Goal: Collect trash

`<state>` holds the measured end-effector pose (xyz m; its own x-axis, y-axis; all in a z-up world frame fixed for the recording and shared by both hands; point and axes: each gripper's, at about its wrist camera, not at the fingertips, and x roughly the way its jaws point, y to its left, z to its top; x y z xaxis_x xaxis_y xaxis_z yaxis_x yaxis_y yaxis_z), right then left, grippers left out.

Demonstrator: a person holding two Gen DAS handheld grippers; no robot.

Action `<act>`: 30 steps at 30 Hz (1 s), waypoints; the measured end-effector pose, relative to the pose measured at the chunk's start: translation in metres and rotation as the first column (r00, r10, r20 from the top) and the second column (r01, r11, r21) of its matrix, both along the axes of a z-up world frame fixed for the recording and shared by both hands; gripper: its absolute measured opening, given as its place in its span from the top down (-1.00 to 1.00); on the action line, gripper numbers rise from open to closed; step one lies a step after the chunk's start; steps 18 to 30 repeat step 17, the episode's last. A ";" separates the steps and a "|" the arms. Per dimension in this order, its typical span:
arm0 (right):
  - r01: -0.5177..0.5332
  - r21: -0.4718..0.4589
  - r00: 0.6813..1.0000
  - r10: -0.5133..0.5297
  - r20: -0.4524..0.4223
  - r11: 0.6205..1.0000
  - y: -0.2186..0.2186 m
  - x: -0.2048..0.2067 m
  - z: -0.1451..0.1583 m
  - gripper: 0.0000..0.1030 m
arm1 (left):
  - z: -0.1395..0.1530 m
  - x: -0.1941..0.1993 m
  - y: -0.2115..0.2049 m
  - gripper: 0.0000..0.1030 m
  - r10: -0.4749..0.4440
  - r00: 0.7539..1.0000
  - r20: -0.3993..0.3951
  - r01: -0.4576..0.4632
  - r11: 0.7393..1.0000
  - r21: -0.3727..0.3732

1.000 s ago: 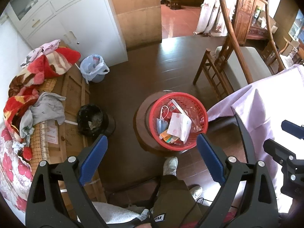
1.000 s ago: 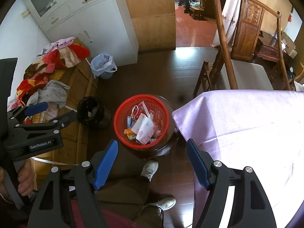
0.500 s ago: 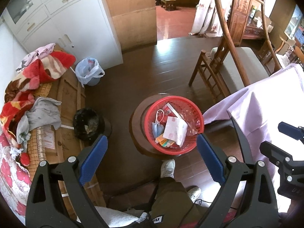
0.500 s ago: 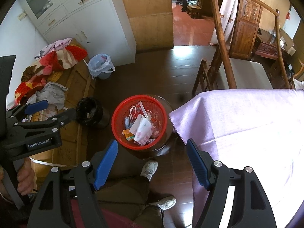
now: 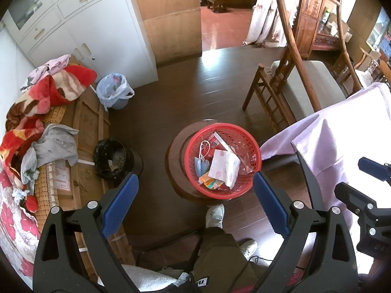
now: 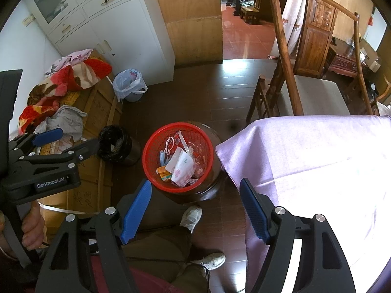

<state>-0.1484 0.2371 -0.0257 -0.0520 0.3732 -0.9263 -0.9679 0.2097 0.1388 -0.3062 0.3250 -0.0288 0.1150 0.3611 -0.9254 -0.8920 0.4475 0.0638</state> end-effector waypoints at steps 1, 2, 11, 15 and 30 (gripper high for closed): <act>0.000 0.000 1.000 0.000 0.001 1.000 0.000 0.000 0.000 -0.43 | 0.000 0.001 0.000 -0.78 -0.001 1.000 -0.001 0.001 1.000 0.000; 0.000 0.001 1.000 0.000 0.001 1.000 0.000 0.000 0.000 -0.43 | 0.000 0.000 0.000 -0.78 -0.003 1.000 -0.002 0.003 1.000 0.000; 0.003 0.003 1.000 -0.003 0.003 1.000 -0.002 0.001 0.002 -0.43 | -0.001 0.000 -0.001 -0.78 -0.001 1.000 -0.017 0.001 1.000 0.002; 0.002 0.003 1.000 -0.002 0.003 1.000 -0.002 0.001 0.002 -0.43 | -0.002 0.000 -0.001 -0.78 0.002 1.000 -0.019 -0.002 1.000 0.003; 0.003 0.004 1.000 -0.003 0.004 1.000 -0.002 0.000 0.002 -0.43 | -0.002 0.000 -0.001 -0.78 0.000 1.000 -0.017 0.000 1.000 0.005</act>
